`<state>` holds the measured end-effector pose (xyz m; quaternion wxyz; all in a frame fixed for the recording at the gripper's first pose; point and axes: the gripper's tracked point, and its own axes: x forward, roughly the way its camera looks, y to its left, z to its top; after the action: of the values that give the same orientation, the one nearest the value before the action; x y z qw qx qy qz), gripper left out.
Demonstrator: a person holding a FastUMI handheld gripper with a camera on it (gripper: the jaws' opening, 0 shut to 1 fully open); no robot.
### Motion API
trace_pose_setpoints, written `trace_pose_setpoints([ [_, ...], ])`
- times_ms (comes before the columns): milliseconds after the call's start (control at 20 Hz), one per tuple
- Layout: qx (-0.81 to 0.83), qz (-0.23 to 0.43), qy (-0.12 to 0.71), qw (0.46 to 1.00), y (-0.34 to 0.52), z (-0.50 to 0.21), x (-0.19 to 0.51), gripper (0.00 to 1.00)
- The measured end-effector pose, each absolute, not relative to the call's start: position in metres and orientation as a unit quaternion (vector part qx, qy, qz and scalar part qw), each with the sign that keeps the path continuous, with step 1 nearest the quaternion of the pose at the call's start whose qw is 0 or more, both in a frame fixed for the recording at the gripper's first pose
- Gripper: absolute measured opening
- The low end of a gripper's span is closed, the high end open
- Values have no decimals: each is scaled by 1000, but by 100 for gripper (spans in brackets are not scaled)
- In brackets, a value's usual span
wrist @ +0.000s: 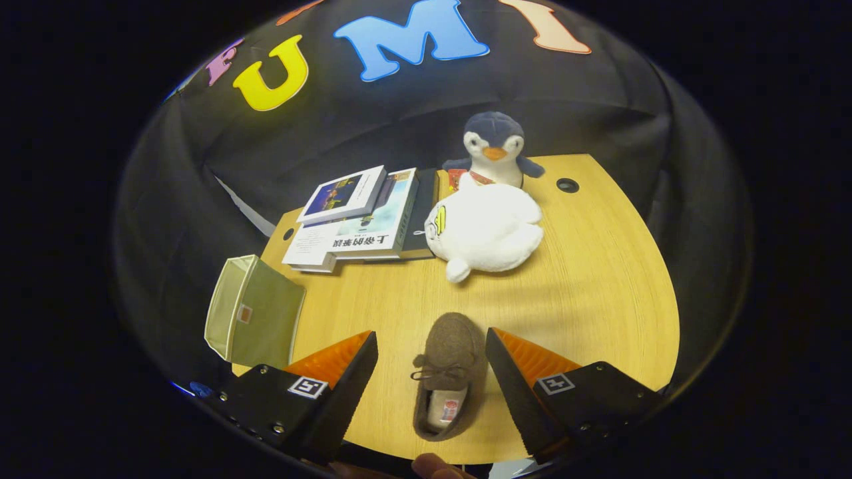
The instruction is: Open the storage box then place both shoes into the box .Put the left shoe in first, then the right shoe, with the right side of both shoes facing outward in a uniform manner.
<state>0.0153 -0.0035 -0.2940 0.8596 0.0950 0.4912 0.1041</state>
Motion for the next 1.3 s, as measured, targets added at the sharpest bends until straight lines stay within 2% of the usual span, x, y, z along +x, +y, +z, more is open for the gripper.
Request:
trace_pose_setpoints([
  [500, 40, 120, 570, 812, -23, -372, -49, 99],
  [650, 21, 107, 592, 799, -29, -397, -58, 99],
  [950, 30, 71, 600, 796, -36, -433, -39, 89],
  [1000, 34, 80, 605, 792, -31, -438, -37, 76],
  [1050, 44, 98, 609, 786, -16, -443, -32, 67],
  [1150, 21, 77, 615, 784, -24, -443, -29, 19],
  [1200, 15, 80, 621, 780, -24, -442, -32, 1],
  [1300, 30, 91, 628, 772, -17, -431, -37, 1],
])
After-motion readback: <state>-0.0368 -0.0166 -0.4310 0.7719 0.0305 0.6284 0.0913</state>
